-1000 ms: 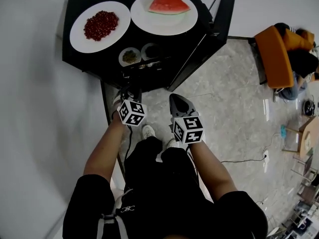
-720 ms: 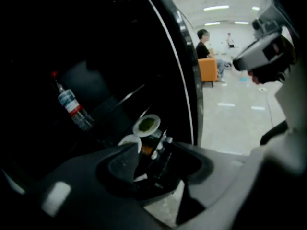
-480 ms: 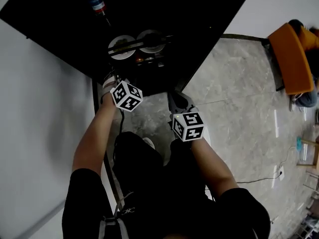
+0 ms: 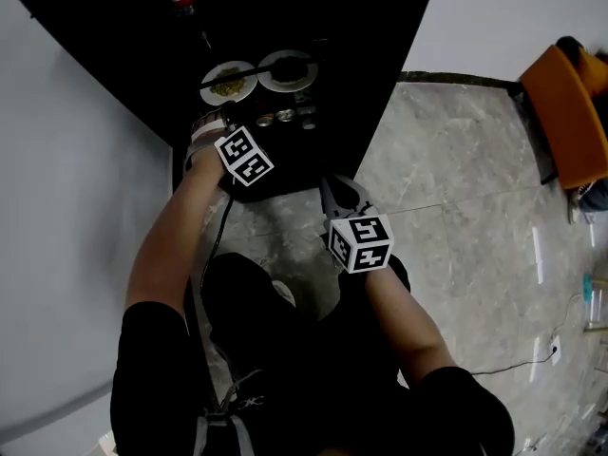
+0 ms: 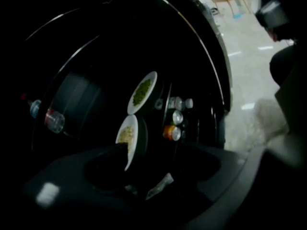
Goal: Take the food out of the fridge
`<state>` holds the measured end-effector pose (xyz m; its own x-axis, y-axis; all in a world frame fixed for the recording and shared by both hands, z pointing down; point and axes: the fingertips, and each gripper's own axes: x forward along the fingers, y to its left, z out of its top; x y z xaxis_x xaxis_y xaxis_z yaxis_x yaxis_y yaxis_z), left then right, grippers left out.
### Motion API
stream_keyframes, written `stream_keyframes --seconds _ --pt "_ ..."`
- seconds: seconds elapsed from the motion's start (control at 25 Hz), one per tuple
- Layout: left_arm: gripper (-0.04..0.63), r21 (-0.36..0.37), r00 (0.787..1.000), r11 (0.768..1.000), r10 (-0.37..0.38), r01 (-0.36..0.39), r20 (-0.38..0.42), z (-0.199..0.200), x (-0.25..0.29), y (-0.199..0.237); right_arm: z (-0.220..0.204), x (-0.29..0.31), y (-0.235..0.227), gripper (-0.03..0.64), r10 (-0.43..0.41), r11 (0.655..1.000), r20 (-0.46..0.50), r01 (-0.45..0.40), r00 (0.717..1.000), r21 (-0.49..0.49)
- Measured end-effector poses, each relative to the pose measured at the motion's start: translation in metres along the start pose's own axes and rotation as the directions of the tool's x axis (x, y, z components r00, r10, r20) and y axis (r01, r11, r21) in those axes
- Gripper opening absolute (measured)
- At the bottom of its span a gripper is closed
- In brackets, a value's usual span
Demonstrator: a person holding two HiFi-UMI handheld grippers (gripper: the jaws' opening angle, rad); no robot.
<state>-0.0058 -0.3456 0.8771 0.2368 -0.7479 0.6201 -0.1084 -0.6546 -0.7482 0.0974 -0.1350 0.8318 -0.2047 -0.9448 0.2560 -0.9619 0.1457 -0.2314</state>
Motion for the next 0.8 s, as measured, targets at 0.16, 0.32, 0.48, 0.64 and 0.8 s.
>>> stream_keyframes --seconds 0.16,0.32,0.48,0.64,0.8 --pt "0.371 -0.043 0.999 0.999 -0.034 0.033 -0.026 0.003 0.012 -0.001 -0.001 -0.011 -0.01 -0.008 -0.029 1.0 0.006 0.029 1.0 -0.003" --pt "0.371 0.0 0.998 1.0 -0.025 0.025 -0.051 -0.001 0.026 0.006 0.002 -0.02 -0.017 -0.008 -0.044 0.999 0.019 0.044 0.999 -0.012" --pt "0.38 -0.039 0.993 0.995 -0.096 0.094 -0.067 -0.001 0.033 0.002 0.0 -0.026 -0.026 -0.008 -0.057 0.998 0.023 0.058 0.998 -0.022" --pt "0.376 0.009 0.992 0.995 -0.094 0.096 -0.082 -0.001 0.03 -0.002 -0.003 -0.023 -0.031 -0.008 -0.062 0.998 0.02 0.063 0.998 -0.018" --pt "0.37 0.055 0.992 0.993 -0.103 0.107 -0.077 0.002 0.019 -0.012 -0.005 -0.018 -0.024 -0.008 -0.038 0.999 0.018 0.039 0.999 -0.016"
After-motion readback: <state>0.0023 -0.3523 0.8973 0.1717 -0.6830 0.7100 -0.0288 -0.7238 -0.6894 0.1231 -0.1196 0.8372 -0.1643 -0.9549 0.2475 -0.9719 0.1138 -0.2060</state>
